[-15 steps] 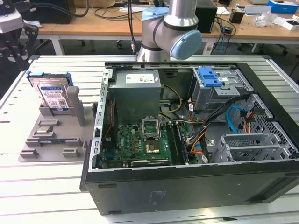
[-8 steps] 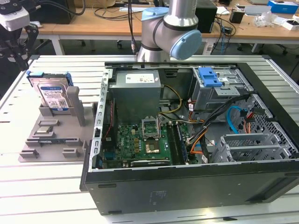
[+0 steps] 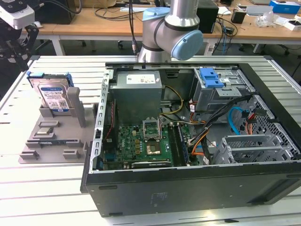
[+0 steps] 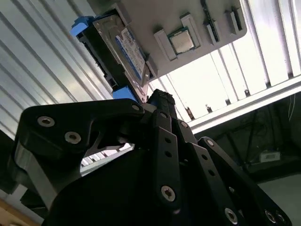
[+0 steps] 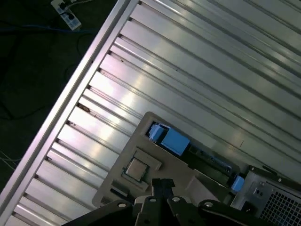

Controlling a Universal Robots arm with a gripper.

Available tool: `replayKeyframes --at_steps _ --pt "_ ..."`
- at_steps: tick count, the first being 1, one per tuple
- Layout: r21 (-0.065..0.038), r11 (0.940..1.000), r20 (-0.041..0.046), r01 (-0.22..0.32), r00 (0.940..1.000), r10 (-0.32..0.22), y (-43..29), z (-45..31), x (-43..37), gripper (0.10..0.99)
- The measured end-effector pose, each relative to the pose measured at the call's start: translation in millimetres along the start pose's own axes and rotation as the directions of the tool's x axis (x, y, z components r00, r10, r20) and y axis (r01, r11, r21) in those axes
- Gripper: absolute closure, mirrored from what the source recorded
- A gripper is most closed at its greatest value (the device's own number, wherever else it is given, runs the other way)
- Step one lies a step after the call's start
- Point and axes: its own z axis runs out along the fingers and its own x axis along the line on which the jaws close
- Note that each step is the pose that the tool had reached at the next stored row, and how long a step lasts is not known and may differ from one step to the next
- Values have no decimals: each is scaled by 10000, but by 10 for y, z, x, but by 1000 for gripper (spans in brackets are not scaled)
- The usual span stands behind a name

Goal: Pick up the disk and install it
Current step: 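Pick up the disk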

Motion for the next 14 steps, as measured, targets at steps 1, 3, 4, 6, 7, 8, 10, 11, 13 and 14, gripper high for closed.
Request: replayKeyframes --at_steps 1,3,4,6,7,8,10,11,13,14 --pt "-8 9994 -15 357 9994 -357 0 0 0 980" --pt "-16 9979 -26 651 9979 -651 0 0 0 980" --pt "-19 9969 -32 782 9969 -783 0 0 0 980" --pt "-27 9942 -43 1072 9942 -1073 0 0 0 980" --pt "-32 9924 -49 1226 9924 -1227 0 0 0 980" --pt "-37 9901 -56 1405 9901 -1405 0 0 0 980" --pt "-49 9836 -71 1802 9836 -1802 0 0 0 980" --pt "-53 9814 -76 1918 9814 -1918 0 0 0 980" --pt "-69 9700 -94 2428 9700 -2429 0 0 0 980" --pt "-76 9651 -102 2618 9650 -2619 0 0 0 980"
